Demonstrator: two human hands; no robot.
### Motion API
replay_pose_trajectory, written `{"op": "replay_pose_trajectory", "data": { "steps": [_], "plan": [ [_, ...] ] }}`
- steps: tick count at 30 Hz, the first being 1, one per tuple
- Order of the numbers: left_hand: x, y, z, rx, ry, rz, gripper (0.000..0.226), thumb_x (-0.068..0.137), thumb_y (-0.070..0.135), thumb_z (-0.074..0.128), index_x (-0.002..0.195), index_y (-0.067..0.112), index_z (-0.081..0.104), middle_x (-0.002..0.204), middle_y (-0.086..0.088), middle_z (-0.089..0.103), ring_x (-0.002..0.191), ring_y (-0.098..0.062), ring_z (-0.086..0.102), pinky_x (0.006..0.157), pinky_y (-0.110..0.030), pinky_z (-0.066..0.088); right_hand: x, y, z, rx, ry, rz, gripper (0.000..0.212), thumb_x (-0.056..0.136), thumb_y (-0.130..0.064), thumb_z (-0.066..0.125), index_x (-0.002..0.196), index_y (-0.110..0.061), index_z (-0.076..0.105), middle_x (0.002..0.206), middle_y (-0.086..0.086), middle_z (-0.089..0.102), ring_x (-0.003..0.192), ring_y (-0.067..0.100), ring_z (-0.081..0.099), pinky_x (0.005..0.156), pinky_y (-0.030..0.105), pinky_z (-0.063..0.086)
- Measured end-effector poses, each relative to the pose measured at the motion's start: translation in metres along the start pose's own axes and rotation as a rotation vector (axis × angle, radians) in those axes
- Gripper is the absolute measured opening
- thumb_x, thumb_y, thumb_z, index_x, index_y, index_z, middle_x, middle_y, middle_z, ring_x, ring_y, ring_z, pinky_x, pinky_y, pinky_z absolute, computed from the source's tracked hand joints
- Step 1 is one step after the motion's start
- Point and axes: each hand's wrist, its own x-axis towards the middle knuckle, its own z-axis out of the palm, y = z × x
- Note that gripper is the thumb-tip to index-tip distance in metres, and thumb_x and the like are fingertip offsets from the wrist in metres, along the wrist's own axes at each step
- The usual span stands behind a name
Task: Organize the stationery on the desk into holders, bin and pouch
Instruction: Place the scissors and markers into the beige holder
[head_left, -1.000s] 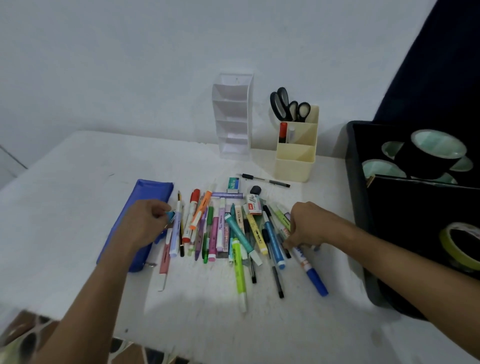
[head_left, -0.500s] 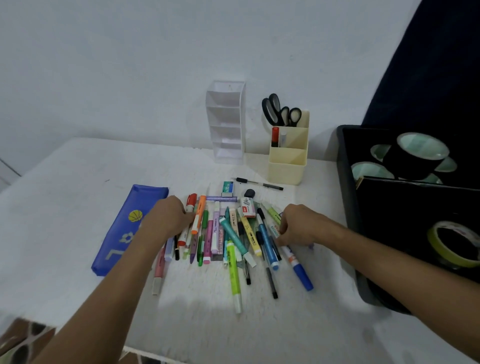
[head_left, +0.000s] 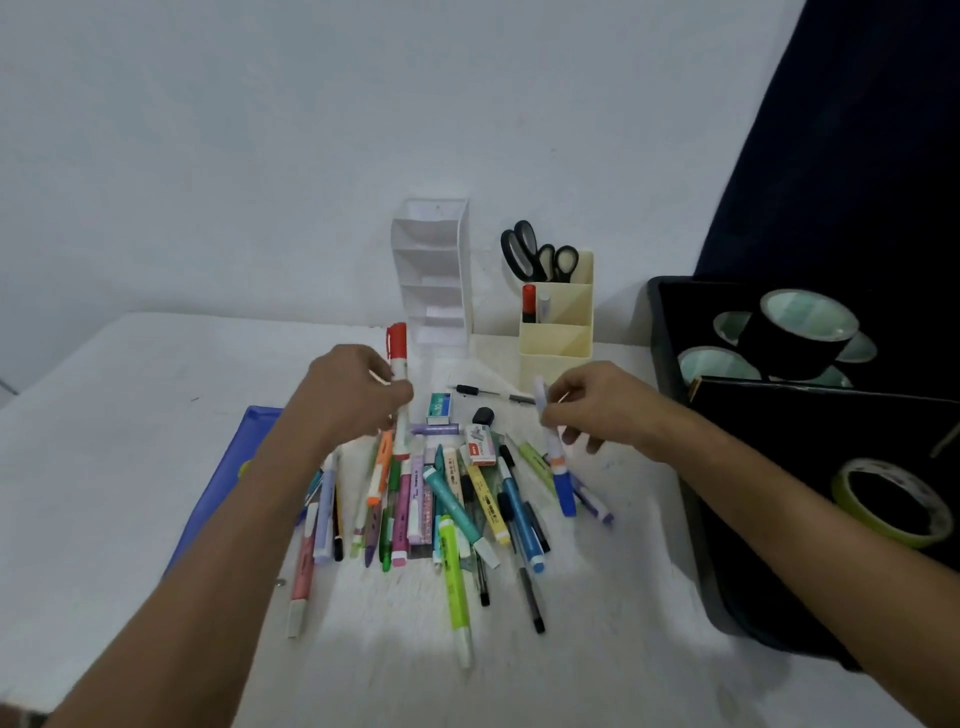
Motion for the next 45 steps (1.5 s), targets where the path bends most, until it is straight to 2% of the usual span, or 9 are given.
{"op": "replay_pose_trajectory", "data": {
  "steps": [8,11,14,18,22,34,38,41,45],
  "plan": [
    [0.031,0.109,0.008,-0.229,0.056,0.364,0.057,0.079,0.015,0.068,0.129,0.017,0.041,0.079,-0.004,0.068,0.067,-0.019,0.071,0.066,-0.041,0.061,0.015,-0.031,-0.063,0.199,0.548,-0.383,0.018,0.082,-0.015,0.067,0.100,-0.013,0.066,0.091,-0.003,0.070,0.074,0.005,0.067,0.064,0.020,0.054],
    [0.050,0.140,0.020,-0.280,0.147,0.476,0.067,0.077,0.015,0.069,0.134,0.020,0.035,0.071,0.003,0.061,0.064,-0.017,0.067,0.062,-0.030,0.059,0.027,-0.038,-0.073,0.223,0.716,-0.486,0.020,0.085,-0.013,0.065,0.105,-0.011,0.065,0.091,-0.009,0.067,0.071,-0.007,0.065,0.063,0.008,0.050],
    [0.067,0.157,0.037,-0.247,0.214,0.595,0.061,0.078,0.014,0.069,0.131,0.020,0.040,0.072,0.002,0.063,0.063,-0.011,0.063,0.055,-0.009,0.047,0.046,-0.032,-0.070,0.200,0.824,-0.496,0.022,0.089,-0.018,0.064,0.108,-0.009,0.065,0.092,-0.009,0.065,0.078,-0.004,0.063,0.066,0.003,0.048],
    [0.087,0.154,0.067,-0.231,0.213,0.628,0.030,0.083,0.015,0.064,0.110,0.016,0.051,0.075,-0.005,0.067,0.067,-0.018,0.064,0.062,-0.024,0.054,0.068,-0.007,-0.057,0.285,0.814,-0.440,0.017,0.091,-0.022,0.063,0.100,-0.009,0.065,0.089,-0.003,0.069,0.083,0.007,0.067,0.071,0.015,0.055],
    [0.100,0.138,0.090,-0.130,0.162,0.621,0.013,0.086,0.021,0.062,0.094,0.017,0.053,0.074,0.002,0.064,0.068,-0.015,0.061,0.065,-0.029,0.052,0.078,0.020,-0.040,0.240,0.850,-0.390,0.013,0.090,-0.016,0.063,0.098,-0.007,0.066,0.086,0.002,0.070,0.078,0.008,0.065,0.066,0.004,0.048],
    [0.117,0.118,0.109,0.193,0.071,0.618,0.027,0.082,0.041,0.065,0.074,0.016,0.056,0.081,0.001,0.055,0.081,-0.021,0.056,0.073,-0.037,0.047,0.088,0.029,-0.028,0.172,0.761,-0.376,0.020,0.088,-0.011,0.064,0.107,-0.006,0.067,0.092,0.007,0.073,0.083,0.014,0.069,0.070,0.005,0.050],
    [0.117,0.119,0.108,0.264,0.109,0.677,0.029,0.084,0.040,0.065,0.088,0.011,0.065,0.094,-0.006,0.060,0.087,-0.022,0.056,0.077,-0.037,0.048,0.086,0.025,-0.027,0.196,0.678,-0.371,0.030,0.091,-0.010,0.060,0.120,-0.006,0.062,0.107,0.006,0.069,0.091,0.012,0.066,0.082,0.018,0.055],
    [0.117,0.116,0.108,0.259,0.168,0.680,0.028,0.083,0.035,0.067,0.095,0.009,0.066,0.097,-0.008,0.061,0.091,-0.025,0.057,0.079,-0.040,0.049,0.084,0.024,-0.027,0.242,0.637,-0.347,0.039,0.092,-0.011,0.060,0.130,-0.009,0.055,0.114,0.002,0.062,0.090,0.008,0.062,0.072,0.003,0.049],
    [0.116,0.112,0.108,0.254,0.202,0.666,0.027,0.083,0.036,0.067,0.096,0.012,0.068,0.095,-0.008,0.061,0.090,-0.024,0.056,0.079,-0.040,0.049,0.082,0.025,-0.028,0.265,0.673,-0.329,0.042,0.091,-0.016,0.063,0.131,-0.009,0.053,0.117,0.004,0.061,0.087,0.007,0.061,0.064,-0.001,0.046]
  ]
}}
